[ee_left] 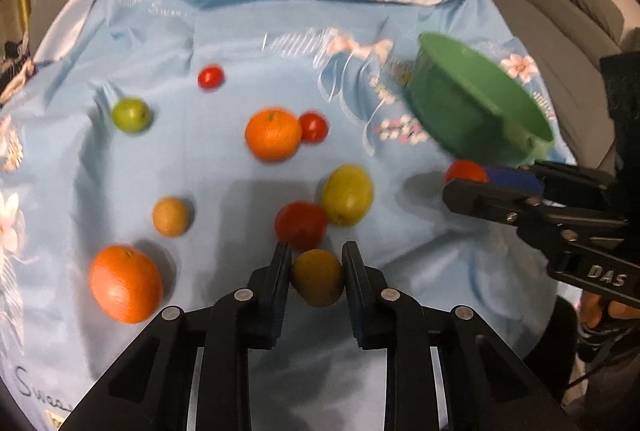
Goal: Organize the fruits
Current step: 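Carry both fruits to the green bowl and open both tools over it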
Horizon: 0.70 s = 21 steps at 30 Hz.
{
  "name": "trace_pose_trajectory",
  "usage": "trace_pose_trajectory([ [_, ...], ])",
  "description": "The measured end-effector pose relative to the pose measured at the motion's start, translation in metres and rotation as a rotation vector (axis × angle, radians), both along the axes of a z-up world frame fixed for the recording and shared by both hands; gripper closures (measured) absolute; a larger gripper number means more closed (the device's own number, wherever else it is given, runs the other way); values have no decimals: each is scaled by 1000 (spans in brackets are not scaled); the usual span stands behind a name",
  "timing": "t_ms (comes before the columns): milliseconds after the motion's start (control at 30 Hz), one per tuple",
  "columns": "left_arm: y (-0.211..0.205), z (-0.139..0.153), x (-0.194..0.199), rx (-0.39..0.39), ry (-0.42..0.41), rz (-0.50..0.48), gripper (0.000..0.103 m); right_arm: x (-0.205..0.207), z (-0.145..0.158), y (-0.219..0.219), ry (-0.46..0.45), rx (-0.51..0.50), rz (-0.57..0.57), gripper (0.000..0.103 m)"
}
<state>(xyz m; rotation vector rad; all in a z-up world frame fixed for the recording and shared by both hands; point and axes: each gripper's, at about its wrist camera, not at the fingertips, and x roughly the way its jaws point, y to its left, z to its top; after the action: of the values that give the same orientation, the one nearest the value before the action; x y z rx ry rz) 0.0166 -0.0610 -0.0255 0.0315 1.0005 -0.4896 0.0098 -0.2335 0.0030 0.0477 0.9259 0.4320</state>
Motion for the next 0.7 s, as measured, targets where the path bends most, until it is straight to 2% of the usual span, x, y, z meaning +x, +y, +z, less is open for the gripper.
trace_pose_trajectory([
  [200, -25, 39, 3, -37, -88, -58, 77, -8, 25, -27, -83, 23, -65, 77],
  [400, -75, 69, 16, -59, -196, -162, 77, -10, 42, -71, -157, 31, -181, 77],
  [567, -118, 75, 27, -74, -229, -257, 77, -10, 40, -107, -166, 27, -282, 77],
  [700, -153, 70, 36, -61, -236, -319, 77, -7, 35, -127, -158, 22, -337, 77],
])
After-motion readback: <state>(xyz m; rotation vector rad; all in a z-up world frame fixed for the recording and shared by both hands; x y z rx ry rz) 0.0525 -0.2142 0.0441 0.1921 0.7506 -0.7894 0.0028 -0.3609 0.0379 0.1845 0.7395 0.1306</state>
